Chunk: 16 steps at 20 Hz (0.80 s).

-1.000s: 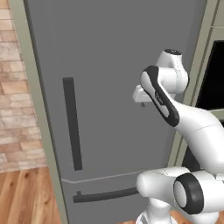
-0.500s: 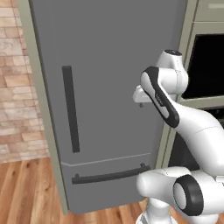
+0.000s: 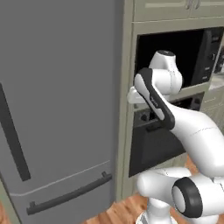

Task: Navigate to the stove.

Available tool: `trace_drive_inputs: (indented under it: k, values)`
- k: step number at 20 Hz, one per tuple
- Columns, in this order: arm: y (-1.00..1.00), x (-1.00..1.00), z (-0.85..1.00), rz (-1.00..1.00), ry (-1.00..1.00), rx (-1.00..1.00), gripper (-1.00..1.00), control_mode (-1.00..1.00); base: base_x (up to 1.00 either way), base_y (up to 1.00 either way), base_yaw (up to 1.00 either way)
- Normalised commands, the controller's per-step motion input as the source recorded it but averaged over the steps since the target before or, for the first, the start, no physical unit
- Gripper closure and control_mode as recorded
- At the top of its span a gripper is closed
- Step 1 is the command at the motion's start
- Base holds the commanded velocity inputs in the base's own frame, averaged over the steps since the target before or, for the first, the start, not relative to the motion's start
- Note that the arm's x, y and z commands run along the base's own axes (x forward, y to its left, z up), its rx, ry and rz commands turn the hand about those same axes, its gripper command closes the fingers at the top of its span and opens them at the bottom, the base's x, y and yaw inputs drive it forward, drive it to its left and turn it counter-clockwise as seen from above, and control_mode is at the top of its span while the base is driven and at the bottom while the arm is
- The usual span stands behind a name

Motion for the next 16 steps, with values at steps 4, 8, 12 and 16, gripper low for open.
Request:
trace_drive_inputs:
  k: [4, 8, 12, 16]
  values:
    - [0.0, 0.0, 0.0, 0.0, 0.0, 0.0, -1.0, 1.0, 0.01, -0.64, -0.65]
    - [0.0, 0.0, 0.0, 0.0, 0.0, 0.0, -1.0, 1.0, 0.04, -0.68, -0.64]
    - [0.0, 0.0, 0.0, 0.0, 0.0, 0.0, -1.0, 1.0, 0.08, -0.66, -0.65]
    - [0.0, 0.0, 0.0, 0.0, 0.0, 0.0, -1.0, 1.0, 0.04, -0.64, -0.64]
